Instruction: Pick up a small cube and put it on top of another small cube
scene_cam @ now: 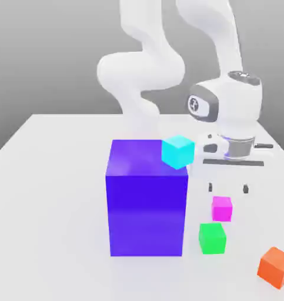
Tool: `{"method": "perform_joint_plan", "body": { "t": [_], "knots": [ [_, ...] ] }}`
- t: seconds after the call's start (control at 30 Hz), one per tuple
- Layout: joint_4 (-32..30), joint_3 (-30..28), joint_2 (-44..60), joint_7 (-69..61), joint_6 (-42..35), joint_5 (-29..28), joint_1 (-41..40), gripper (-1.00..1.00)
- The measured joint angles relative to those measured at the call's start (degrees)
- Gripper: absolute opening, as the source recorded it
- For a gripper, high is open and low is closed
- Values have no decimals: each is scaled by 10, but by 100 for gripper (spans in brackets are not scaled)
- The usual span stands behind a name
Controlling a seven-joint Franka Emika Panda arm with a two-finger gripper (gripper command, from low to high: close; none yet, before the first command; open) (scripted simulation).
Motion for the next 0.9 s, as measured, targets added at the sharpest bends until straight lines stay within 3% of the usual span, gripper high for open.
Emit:
{"method": "perform_joint_plan", "body": {
  "t": [0.07,0.17,0.2,0.4,0.47,0.53,0.63,0.73,0.9],
  "knots": [
    [9,-98,42,63,31,-86,76,0],
    [21,-222,103,94,82,-125,191,0],
    [24,-244,117,96,94,-126,214,-100],
    [26,-255,125,99,102,-129,226,-100],
    [21,-233,105,93,85,-123,204,-100],
    [13,-181,68,64,56,-85,161,-100],
    [-1,-132,6,-11,8,18,142,-100],
    [-10,-136,-50,-44,-37,77,161,-100],
    [2,-143,-81,1,-69,107,154,-100]
  ]
}}
